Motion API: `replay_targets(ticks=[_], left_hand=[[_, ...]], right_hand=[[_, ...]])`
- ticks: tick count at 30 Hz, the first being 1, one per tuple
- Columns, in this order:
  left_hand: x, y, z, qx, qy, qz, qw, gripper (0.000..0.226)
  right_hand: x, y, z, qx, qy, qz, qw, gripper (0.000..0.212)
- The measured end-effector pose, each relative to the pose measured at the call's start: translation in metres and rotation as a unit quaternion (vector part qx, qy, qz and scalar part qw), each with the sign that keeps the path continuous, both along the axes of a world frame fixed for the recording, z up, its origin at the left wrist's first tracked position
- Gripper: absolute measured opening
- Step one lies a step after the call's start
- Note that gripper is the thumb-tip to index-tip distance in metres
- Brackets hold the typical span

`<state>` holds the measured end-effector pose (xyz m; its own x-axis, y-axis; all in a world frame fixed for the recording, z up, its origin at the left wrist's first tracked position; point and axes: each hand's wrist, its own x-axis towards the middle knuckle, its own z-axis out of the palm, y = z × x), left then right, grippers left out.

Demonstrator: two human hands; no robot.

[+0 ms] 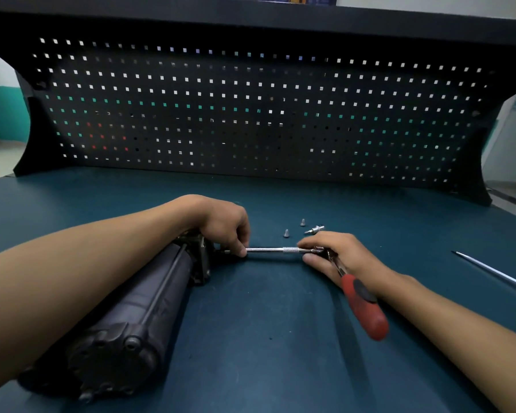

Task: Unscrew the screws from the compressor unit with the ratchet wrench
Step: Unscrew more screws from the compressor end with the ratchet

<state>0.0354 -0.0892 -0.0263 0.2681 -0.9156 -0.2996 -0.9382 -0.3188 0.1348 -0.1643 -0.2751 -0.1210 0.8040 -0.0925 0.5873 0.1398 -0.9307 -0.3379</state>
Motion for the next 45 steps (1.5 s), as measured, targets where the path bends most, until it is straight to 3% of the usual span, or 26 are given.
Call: replay_targets(ticks=[3,6,8,19,24,26,35,41,45], left_hand=[[0.000,-0.001,0.000,-0.004,0.009,-0.001,1.000,0.011],[0.001,-0.001,-0.001,-0.009,0.017,-0.002,1.000,0.011],[0.001,-0.001,-0.002,-0.010,0.021,-0.003,1.000,0.009],[0.002,-0.001,-0.001,-0.009,0.031,-0.011,0.999,0.006],[0.000,0.000,0.001,-0.017,0.024,-0.011,1.000,0.007],[-0.001,0.001,0.001,-0.020,0.018,-0.010,1.000,0.009],[-0.003,0.001,0.001,0.026,0.011,-0.020,0.999,0.006],[-0.002,0.002,0.002,0.029,0.017,-0.021,0.999,0.008],[-0.001,0.001,0.002,0.021,0.012,-0.024,0.999,0.003]], right_hand=[[0.000,0.008,0.008,0.140,0.041,-0.042,0.988,0.022],[0.007,0.018,0.017,0.353,0.077,-0.111,0.926,0.047],[0.009,0.021,0.024,0.420,0.090,-0.149,0.891,0.052],[0.006,0.015,0.041,0.522,0.207,-0.080,0.824,0.044],[0.006,0.001,0.046,0.581,0.248,-0.047,0.774,0.036],[0.006,0.002,0.044,0.564,0.245,-0.044,0.787,0.031],[-0.007,0.017,0.021,0.326,0.101,-0.001,0.940,0.009],[-0.006,0.021,0.013,0.225,0.040,0.016,0.973,0.010],[0.000,0.014,0.013,0.075,-0.027,0.026,0.997,0.006]])
